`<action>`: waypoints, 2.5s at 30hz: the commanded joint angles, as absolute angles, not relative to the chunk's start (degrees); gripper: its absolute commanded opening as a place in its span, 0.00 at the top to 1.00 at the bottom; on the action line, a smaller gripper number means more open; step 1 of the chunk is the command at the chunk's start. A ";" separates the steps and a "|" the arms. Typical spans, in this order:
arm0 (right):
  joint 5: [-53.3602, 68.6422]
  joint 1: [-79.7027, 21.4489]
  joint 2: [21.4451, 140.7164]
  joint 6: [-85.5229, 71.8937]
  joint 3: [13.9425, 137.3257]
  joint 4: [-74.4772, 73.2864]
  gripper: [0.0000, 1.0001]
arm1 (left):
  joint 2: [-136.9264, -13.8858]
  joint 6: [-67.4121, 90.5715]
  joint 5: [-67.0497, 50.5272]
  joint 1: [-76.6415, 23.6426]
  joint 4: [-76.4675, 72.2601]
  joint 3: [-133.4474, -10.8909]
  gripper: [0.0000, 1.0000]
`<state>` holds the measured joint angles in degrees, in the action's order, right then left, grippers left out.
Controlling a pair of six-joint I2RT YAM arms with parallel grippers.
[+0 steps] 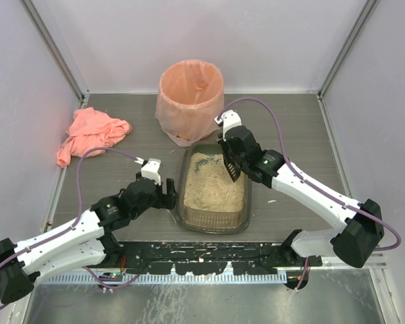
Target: Clean the litter box
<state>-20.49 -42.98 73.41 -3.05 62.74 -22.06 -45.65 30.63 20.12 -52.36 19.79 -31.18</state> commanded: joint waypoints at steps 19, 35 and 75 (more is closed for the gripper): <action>-19.19 -47.20 75.73 -14.49 59.57 -22.44 0.99 | -57.41 29.58 10.19 -52.21 5.13 -30.75 0.42; -13.20 -47.20 65.60 -27.02 46.72 -13.66 0.99 | -60.37 28.30 7.66 -52.22 4.57 -32.23 0.57; -13.17 -51.86 72.34 -65.80 23.04 20.13 0.99 | -64.34 26.89 4.41 -52.34 3.91 -34.15 0.70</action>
